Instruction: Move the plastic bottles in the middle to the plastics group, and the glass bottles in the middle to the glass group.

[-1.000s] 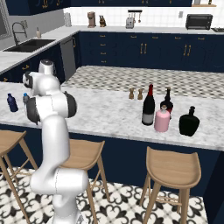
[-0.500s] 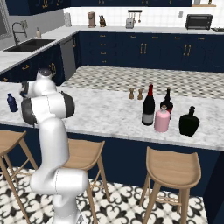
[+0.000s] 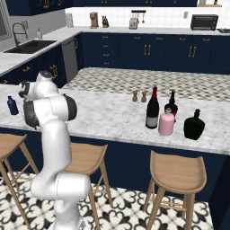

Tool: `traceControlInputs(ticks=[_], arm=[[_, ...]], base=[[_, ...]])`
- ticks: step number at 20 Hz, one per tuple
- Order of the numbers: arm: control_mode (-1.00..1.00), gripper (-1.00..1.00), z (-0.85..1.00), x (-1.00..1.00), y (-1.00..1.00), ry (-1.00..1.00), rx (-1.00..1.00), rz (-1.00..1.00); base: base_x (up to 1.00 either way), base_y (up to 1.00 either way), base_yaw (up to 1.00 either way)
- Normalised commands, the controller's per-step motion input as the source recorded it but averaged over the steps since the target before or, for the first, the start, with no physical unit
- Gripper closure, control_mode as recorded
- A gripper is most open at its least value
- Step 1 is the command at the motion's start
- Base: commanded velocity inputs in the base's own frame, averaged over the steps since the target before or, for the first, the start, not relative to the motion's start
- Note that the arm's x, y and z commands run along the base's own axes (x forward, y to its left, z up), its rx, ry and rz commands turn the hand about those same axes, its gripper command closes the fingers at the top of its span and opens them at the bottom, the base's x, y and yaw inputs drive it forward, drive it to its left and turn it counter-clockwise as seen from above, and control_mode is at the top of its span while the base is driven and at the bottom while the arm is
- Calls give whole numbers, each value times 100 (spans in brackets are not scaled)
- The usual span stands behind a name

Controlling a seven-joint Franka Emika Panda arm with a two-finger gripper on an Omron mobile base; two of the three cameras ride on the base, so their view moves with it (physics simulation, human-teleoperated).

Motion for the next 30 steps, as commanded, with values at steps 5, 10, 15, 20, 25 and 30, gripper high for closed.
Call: traceControlInputs(ticks=[5,10,15,20,25,30], arm=[[-100,100,0,2,8,1,0,3],[-100,100,-11,0,0,0,-6,0],[-100,100,-37,0,0,0,-9,0],[-100,100,-20,0,0,0,-3,0],[-100,100,1,30,24,0,-1,0],[-100,100,12,49,38,0,-2,0]], base=[[0,0,0],[0,0,0],[0,0,0],[0,0,0],[0,0,0],[0,0,0]])
